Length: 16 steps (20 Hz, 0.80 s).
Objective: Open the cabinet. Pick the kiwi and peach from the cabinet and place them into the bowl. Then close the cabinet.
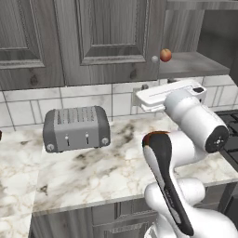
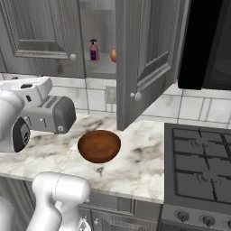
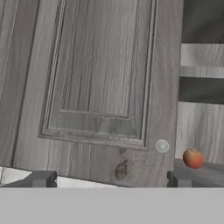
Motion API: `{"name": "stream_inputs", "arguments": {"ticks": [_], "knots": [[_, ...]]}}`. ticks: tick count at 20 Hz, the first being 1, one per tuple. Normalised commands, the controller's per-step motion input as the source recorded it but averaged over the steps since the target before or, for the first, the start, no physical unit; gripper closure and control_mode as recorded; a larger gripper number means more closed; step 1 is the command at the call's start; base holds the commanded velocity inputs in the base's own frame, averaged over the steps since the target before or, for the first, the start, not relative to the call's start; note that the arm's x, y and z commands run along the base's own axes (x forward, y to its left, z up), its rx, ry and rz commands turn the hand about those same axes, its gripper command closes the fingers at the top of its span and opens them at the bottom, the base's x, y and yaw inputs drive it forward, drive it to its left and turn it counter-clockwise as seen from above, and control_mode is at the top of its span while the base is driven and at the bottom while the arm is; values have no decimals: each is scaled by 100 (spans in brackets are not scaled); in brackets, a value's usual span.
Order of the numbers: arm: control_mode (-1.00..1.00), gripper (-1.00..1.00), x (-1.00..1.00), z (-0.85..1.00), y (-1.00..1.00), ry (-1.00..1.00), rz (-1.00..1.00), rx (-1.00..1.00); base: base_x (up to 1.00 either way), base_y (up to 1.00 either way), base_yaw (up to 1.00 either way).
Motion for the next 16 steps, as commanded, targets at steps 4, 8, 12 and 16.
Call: {"name": "stream_inputs", "arguments": {"ticks": [4, 8, 12, 16], "knots": [[-100, -100, 0, 2, 17, 0, -13, 12, 0, 0, 0], [-100, -100, 0, 1, 0, 0, -4, 0, 0, 0, 0], [-100, -100, 4, 4, -12, 0, 0, 2, 0, 0, 0], [-100, -100, 17, 8, -37, 0, 0, 7, 0, 0, 0]]}}
